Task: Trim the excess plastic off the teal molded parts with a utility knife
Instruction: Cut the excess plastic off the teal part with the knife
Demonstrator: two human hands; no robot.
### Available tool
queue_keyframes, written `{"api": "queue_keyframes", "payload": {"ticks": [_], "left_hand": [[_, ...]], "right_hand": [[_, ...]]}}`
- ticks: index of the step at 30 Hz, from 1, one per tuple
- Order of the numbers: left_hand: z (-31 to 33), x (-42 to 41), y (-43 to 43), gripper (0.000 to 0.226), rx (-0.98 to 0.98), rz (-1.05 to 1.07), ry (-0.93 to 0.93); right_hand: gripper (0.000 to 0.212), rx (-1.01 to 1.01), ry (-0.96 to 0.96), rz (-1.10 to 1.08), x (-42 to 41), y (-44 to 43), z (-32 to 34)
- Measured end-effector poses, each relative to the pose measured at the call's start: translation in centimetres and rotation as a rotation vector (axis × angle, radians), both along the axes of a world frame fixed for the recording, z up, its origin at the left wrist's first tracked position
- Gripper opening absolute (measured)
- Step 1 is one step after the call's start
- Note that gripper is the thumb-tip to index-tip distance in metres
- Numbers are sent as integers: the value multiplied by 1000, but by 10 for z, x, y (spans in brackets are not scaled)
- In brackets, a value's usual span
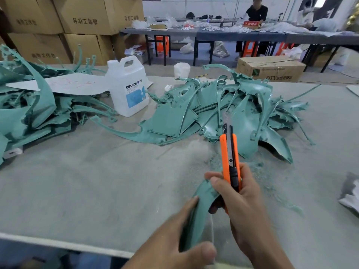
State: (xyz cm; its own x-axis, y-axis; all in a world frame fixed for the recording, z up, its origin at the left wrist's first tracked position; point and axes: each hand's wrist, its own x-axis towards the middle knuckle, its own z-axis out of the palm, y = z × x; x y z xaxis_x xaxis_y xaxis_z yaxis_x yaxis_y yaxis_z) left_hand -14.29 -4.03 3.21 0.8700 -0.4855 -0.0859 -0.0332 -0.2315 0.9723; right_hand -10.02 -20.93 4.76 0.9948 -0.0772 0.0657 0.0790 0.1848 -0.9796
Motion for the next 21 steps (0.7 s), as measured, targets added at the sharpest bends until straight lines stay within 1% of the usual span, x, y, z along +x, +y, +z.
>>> {"api": "queue_keyframes", "payload": {"ticks": [1,2,4,5,7,8,9,10,11,13,15,16,17,19,20,21], "left_hand": [[0,0,-3,75,-41,8,26],[-1,1,-6,67,-77,68,3],[-5,6,-4,45,-92,333,-60],[-9,9,0,38,-89,467,-68],[-18,15,16,30,-100,646,-24],[-22,19,24,32,-68,682,10],[-29,21,33,38,-7,697,35],[-35,24,40,42,99,699,39],[-41,26,46,45,256,697,10],[-52,30,50,49,599,666,-145],[-57,31,40,46,751,624,-288],[-58,32,31,49,807,616,-342],[-58,33,21,60,849,606,-368],[-60,37,1,88,977,552,-354],[-61,39,-6,97,1061,508,-324],[-63,41,-10,100,1112,470,-291]], "right_hand": [[15,20,5,23,-1,2,1],[20,41,11,43,-1,4,0],[36,48,24,63,0,3,0],[39,23,27,50,0,1,0],[35,-69,18,11,1,-10,-3],[30,-128,20,-4,1,-17,-6],[24,-193,34,-9,1,-25,-10],[21,-267,60,-6,1,-32,-14],[19,-348,86,-3,1,-38,-19],[24,-550,97,-12,1,-48,-28],[19,-763,50,6,1,-54,-36],[16,-868,31,32,1,-55,-40],[16,-957,21,60,2,-55,-41],[20,-1073,13,98,4,-52,-44],[23,-1122,3,108,6,-50,-45],[26,-1167,-10,119,7,-47,-46]]}}
